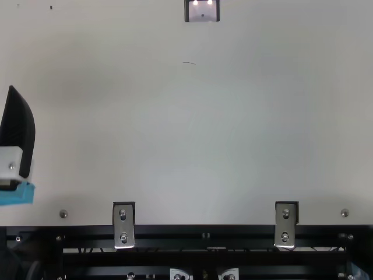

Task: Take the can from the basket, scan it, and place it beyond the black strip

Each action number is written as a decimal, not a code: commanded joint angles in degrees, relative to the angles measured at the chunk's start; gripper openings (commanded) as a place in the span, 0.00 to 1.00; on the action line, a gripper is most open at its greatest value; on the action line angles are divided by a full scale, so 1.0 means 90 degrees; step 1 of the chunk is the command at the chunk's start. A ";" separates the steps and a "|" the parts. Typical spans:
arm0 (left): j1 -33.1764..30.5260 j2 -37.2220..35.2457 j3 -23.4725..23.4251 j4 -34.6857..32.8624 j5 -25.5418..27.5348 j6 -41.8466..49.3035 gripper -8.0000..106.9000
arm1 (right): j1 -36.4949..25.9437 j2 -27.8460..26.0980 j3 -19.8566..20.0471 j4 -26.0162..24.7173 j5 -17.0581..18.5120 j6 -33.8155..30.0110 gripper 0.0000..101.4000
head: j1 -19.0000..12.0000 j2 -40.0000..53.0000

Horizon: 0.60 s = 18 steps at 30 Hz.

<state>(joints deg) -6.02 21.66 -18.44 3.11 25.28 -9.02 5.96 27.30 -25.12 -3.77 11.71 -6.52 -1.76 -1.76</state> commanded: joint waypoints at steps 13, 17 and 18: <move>0.0244 -0.0617 0.0304 -0.0498 0.0230 0.0523 0.85 | 0.0071 -0.0555 0.0218 0.0082 0.1228 0.0246 1.00 | -0.0107 0.0036; 0.0244 -0.0617 0.0304 -0.0498 0.0227 0.0523 0.85 | 0.0071 -0.0563 0.0218 0.0082 0.1228 0.0246 1.00 | -0.0107 0.0036; 0.0244 -0.0617 0.0304 -0.0498 0.0227 0.0523 0.85 | 0.0071 -0.0563 0.0218 0.0088 0.1228 0.0246 1.00 | -0.0107 0.0036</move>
<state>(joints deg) -3.82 16.11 -15.70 -1.38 27.32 -4.31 6.59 22.24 -23.16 -2.98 22.77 -4.31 -1.76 -1.76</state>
